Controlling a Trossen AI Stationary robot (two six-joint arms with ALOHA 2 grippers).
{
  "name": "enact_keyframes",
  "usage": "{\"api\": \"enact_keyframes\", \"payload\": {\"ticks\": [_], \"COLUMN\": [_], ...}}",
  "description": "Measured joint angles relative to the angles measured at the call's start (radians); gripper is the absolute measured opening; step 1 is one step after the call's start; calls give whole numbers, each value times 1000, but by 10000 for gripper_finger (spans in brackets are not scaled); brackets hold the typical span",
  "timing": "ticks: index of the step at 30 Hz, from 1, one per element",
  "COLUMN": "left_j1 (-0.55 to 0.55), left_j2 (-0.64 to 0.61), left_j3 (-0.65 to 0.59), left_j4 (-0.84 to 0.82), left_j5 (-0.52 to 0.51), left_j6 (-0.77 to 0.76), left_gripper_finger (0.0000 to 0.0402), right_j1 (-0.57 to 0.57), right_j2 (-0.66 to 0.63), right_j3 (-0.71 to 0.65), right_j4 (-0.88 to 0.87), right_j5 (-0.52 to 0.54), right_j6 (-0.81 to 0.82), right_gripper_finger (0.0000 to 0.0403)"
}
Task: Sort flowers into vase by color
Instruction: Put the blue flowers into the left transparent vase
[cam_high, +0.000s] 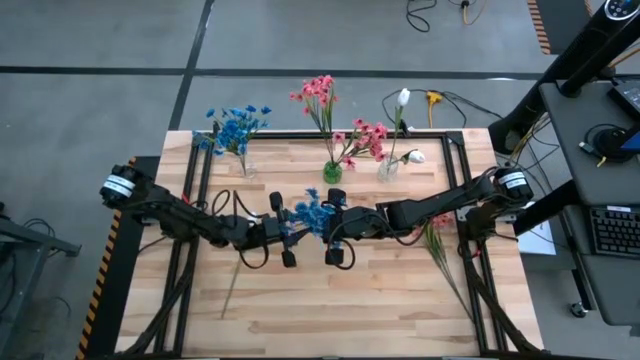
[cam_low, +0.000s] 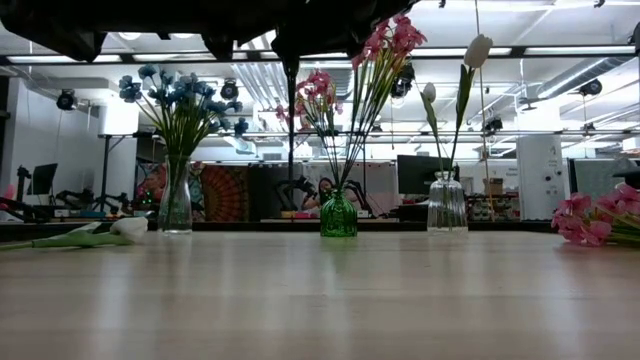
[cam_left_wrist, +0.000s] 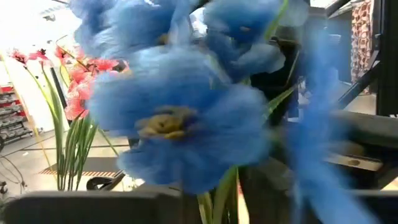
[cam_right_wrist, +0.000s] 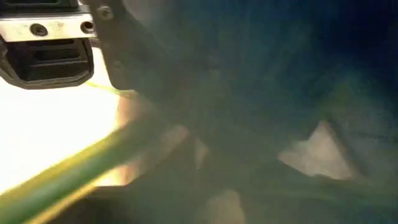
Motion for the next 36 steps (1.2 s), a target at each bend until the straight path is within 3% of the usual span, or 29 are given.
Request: {"api": "enact_keyframes", "payload": {"ticks": [8, 15, 36], "left_j1": [0, -1, -20], "left_j2": [-2, -22, -83], "left_j3": [-5, -11, -29], "left_j4": [0, -1, -67], "left_j5": [-4, -76, -98], "left_j6": [1, 2, -13], "left_gripper_finger": [6, 8, 9], "right_j1": [0, 0, 0], "right_j2": [-10, -51, -118], "right_j3": [2, 2, 3], "right_j4": [-11, -65, -168], "right_j5": [0, 0, 0], "right_j6": [6, 26, 86], "right_gripper_finger": [177, 214, 299]}}
